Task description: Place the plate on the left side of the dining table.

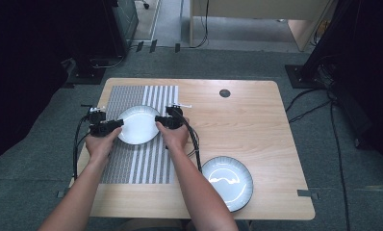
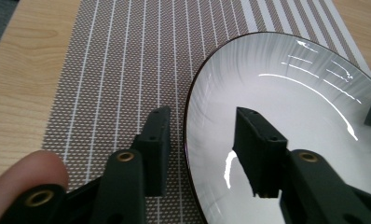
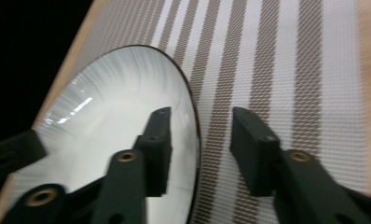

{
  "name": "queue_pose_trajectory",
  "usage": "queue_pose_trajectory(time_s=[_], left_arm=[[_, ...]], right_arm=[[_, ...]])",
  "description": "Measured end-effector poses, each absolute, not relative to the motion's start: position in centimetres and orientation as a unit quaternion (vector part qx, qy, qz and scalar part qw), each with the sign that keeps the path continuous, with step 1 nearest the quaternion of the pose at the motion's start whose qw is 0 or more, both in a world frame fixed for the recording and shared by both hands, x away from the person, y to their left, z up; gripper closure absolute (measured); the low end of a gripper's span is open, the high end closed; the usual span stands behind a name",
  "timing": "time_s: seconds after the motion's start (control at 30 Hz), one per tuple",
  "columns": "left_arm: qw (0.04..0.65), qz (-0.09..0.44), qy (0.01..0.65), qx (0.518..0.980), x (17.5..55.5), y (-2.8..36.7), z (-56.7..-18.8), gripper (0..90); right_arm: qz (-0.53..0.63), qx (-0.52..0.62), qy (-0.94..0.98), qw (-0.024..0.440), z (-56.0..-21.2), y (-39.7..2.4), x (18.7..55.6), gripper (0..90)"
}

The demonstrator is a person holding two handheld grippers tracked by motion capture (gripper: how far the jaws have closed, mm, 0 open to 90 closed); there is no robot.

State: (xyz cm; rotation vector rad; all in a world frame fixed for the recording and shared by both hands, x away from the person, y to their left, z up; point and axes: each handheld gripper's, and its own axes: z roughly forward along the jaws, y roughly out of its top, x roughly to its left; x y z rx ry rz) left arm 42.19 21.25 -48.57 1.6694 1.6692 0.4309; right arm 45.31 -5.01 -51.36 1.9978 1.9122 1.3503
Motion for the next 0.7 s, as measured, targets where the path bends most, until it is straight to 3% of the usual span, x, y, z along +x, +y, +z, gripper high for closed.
queue_pose_trajectory(time_s=[0.2, 0.33, 0.57, 0.7], left_arm=[[0.371, 0.163, 0.645, 0.648, 41.3, 21.8, -47.8, 40.5], [0.376, 0.179, 0.638, 0.648, 40.3, 22.2, -47.0, 33.3], [0.379, 0.194, 0.638, 0.642, 39.2, 22.9, -46.1, 18.0], [0.375, 0.204, 0.636, 0.643, 38.5, 23.0, -45.8, 13.6]], right_arm=[[0.424, 0.640, 0.637, 0.073, -50.2, -5.6, 45.1, 35.5], [0.414, 0.632, 0.647, 0.100, -49.2, -6.2, 44.7, 33.1], [0.429, 0.603, 0.665, 0.098, -46.8, -7.8, 43.5, 27.4], [0.432, 0.594, 0.670, 0.108, -45.7, -8.6, 42.8, 23.9]])
